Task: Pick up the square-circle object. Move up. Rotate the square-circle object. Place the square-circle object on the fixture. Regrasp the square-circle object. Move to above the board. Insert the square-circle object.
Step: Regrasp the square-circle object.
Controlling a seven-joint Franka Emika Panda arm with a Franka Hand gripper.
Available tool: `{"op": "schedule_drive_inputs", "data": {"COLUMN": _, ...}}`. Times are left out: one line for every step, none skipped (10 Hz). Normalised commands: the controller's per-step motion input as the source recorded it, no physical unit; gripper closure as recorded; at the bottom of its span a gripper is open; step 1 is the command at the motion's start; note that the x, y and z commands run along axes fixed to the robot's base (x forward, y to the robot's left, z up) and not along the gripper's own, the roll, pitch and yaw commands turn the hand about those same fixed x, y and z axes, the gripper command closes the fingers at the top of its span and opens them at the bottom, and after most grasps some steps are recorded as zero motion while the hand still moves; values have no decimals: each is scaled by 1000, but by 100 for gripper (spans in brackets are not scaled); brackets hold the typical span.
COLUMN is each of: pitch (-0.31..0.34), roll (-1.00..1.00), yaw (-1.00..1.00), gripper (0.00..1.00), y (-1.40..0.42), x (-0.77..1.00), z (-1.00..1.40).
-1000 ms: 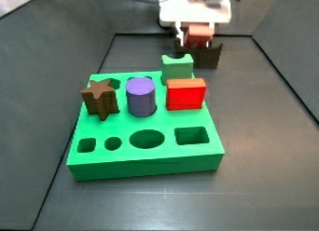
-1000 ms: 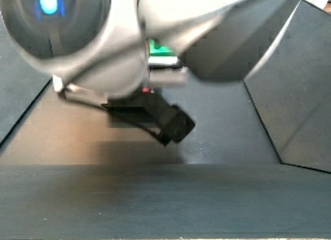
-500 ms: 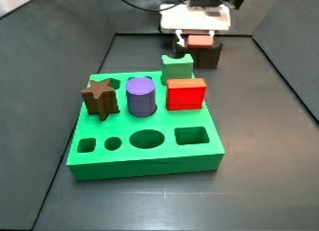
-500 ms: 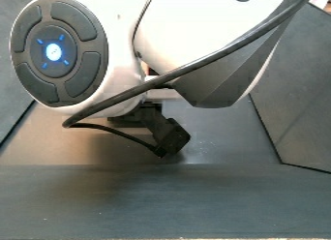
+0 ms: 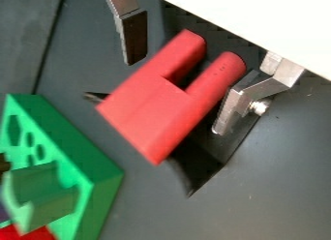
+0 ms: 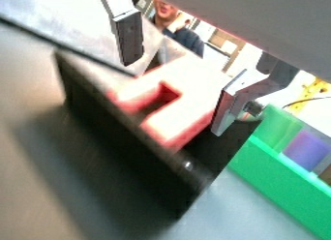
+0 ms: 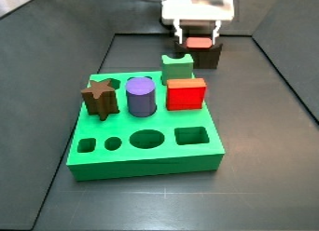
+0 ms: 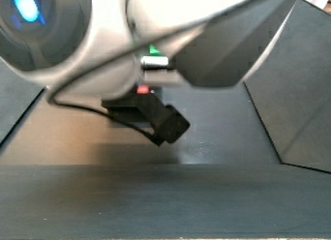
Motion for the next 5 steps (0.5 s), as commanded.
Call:
{"op": "schedule_drive_inputs", "data": {"pitch": -58, "roll": -36, "yaw": 53, "gripper": 0, "y": -6, "x": -44, "z": 1000}}
{"op": "schedule_drive_inputs", "data": {"pitch": -47, "roll": -18, "yaw": 61, "gripper": 0, "y": -1, "x": -47, "z": 806}}
{"op": "schedule_drive_inputs", "data": {"pitch": -32, "roll": -13, "yaw": 68, "gripper": 0, "y": 2, "x": -45, "z": 618}}
{"op": "schedule_drive_inputs", "data": {"pitch": -17, "roll": -7, "yaw": 71, "gripper": 0, "y": 2, "x": -38, "z": 427}}
{"op": "schedule_drive_inputs", "data": {"pitch": 11, "roll": -8, "yaw": 68, "gripper": 0, "y": 5, "x": -36, "z": 170}}
